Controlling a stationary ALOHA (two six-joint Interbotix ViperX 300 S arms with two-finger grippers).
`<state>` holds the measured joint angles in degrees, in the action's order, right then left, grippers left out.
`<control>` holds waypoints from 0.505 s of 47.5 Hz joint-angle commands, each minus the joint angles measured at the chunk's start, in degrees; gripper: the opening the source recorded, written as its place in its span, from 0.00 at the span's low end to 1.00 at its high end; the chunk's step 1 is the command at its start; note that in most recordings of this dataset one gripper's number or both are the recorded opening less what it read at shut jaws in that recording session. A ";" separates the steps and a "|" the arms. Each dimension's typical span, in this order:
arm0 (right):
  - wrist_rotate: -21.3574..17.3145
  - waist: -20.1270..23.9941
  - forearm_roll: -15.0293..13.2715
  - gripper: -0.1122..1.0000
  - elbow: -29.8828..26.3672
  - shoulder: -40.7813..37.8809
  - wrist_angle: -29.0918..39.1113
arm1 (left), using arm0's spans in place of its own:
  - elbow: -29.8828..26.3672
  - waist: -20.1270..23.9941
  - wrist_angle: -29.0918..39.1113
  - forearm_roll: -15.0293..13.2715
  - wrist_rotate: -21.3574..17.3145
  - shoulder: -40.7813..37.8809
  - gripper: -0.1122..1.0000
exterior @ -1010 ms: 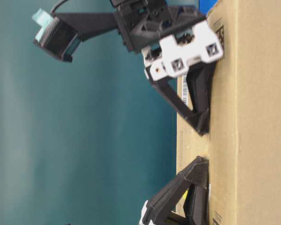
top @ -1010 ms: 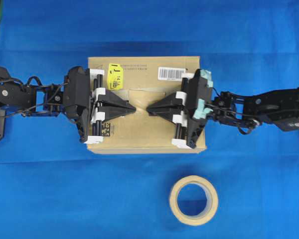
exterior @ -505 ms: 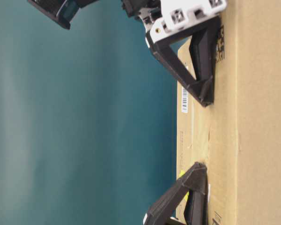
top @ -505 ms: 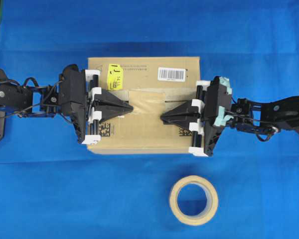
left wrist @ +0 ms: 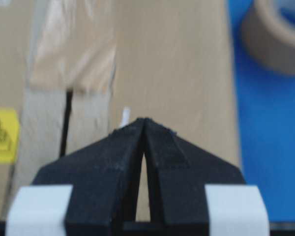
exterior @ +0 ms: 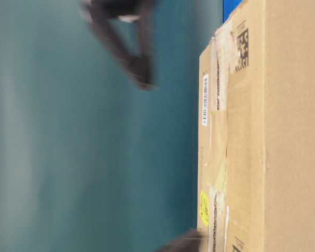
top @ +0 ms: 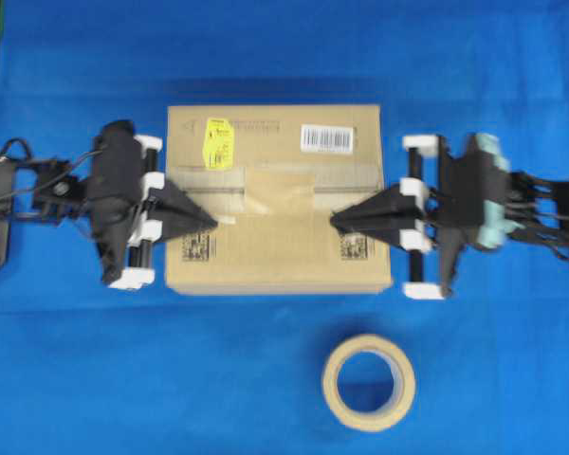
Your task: Apply tape along the seams of the closed cardboard box to seal it securely.
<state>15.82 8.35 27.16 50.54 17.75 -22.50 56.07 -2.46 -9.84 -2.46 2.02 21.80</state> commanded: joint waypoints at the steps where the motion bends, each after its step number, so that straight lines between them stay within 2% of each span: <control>1: 1.41 -0.53 0.09 0.09 -0.09 5.27 1.76 | -1.23 -0.09 1.41 0.18 -0.70 4.66 0.10; 12: 4.39 -2.29 0.09 0.09 4.57 18.02 7.73 | 2.72 0.09 3.34 0.18 -1.41 14.06 0.10; 24: 4.66 -3.60 -0.26 0.09 10.20 29.53 15.12 | 7.73 0.00 7.47 0.18 -1.32 23.91 0.10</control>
<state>20.39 5.19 27.07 60.29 44.91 -8.61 63.37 -2.46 -2.81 -2.46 0.70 43.51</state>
